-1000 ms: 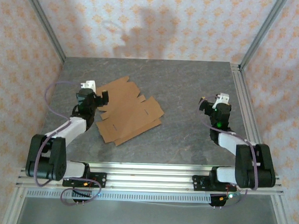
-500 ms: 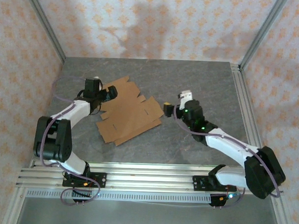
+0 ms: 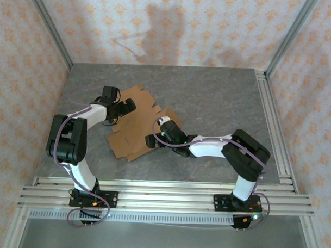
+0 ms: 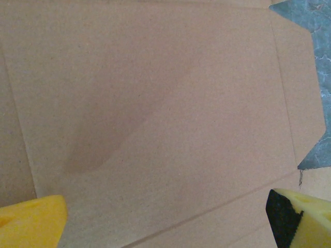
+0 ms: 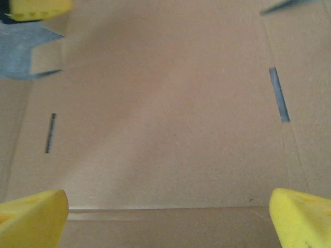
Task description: Fold the paper box
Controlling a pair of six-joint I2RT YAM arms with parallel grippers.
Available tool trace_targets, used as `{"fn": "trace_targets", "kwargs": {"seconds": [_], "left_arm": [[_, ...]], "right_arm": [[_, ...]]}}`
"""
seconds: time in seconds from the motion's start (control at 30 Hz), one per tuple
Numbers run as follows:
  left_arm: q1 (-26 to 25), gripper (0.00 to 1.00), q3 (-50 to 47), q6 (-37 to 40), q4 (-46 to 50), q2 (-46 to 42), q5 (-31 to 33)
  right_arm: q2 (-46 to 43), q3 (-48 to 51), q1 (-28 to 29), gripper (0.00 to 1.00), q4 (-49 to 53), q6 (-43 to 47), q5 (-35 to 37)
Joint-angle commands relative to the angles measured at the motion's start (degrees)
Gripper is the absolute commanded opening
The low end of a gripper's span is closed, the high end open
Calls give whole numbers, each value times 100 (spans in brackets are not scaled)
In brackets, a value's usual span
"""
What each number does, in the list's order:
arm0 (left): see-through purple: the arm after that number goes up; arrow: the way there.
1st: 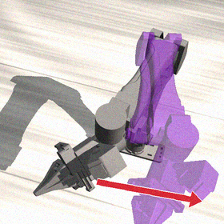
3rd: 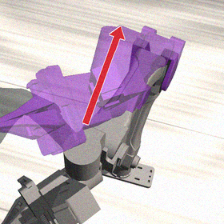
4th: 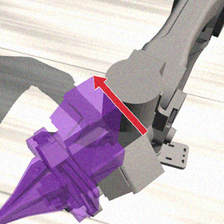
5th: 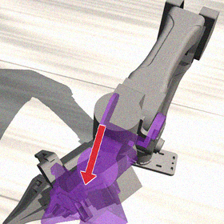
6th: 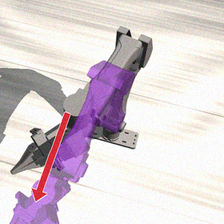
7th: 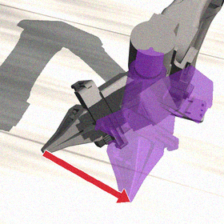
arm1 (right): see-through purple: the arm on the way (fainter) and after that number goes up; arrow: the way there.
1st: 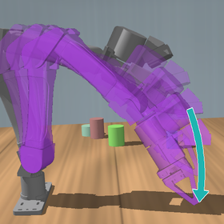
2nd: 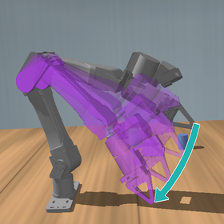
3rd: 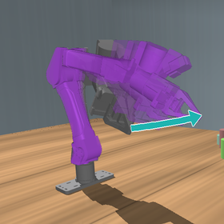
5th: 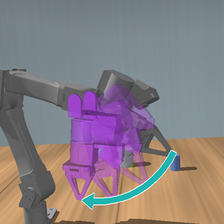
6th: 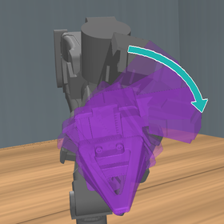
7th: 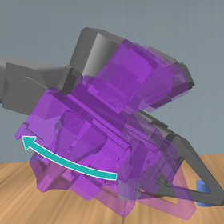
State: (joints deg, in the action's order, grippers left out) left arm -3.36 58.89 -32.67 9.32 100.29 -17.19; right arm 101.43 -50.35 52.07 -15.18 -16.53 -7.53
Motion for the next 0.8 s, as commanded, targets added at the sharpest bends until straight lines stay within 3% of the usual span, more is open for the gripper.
{"fn": "trace_targets", "kwargs": {"seconds": [0.0,0.43,0.6,0.77], "left_arm": [[2,100,-232,-235,184,-143,-33],[-229,100,-1761,-618,205,-1360,-249],[-622,100,-2193,-919,301,-1917,-360],[-1355,100,-2304,-1242,298,-2220,-391]], "right_arm": [[184,-266,-149,99,268,-553,-23],[617,-525,-1374,99,1157,-631,-349],[1038,-1130,-1899,99,1547,-467,-532],[1537,-2043,-2274,99,2178,-262,-675]]}}
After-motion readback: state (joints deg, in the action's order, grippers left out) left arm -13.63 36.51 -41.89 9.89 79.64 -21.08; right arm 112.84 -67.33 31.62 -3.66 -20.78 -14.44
